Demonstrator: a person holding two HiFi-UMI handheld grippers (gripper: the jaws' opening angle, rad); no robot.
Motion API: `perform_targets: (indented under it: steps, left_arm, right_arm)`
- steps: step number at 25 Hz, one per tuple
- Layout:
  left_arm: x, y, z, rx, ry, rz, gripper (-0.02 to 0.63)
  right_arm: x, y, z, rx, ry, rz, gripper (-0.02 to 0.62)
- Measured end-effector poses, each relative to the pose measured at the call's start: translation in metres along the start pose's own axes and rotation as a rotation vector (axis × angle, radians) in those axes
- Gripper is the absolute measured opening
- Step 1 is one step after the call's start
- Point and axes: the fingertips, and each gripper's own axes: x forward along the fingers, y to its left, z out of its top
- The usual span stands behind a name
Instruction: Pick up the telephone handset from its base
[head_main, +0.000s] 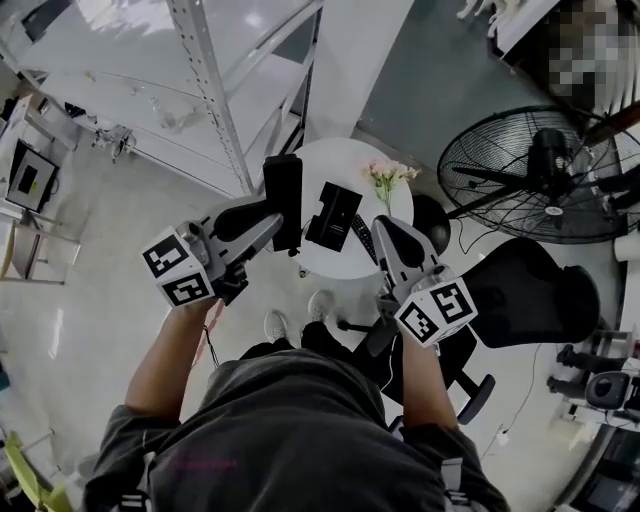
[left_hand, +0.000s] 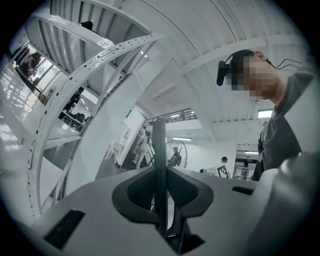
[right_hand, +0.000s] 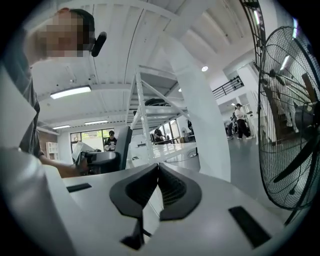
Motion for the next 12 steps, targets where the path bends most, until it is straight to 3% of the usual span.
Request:
perform_targets:
  steps: [12]
  left_arm:
    - [-0.003,-0.012,0.017,0.034,-0.028,-0.008,0.077]
  right_arm:
    - [-0.007,0.009,0.014,-0.021,-0.032,-0.003,0.018]
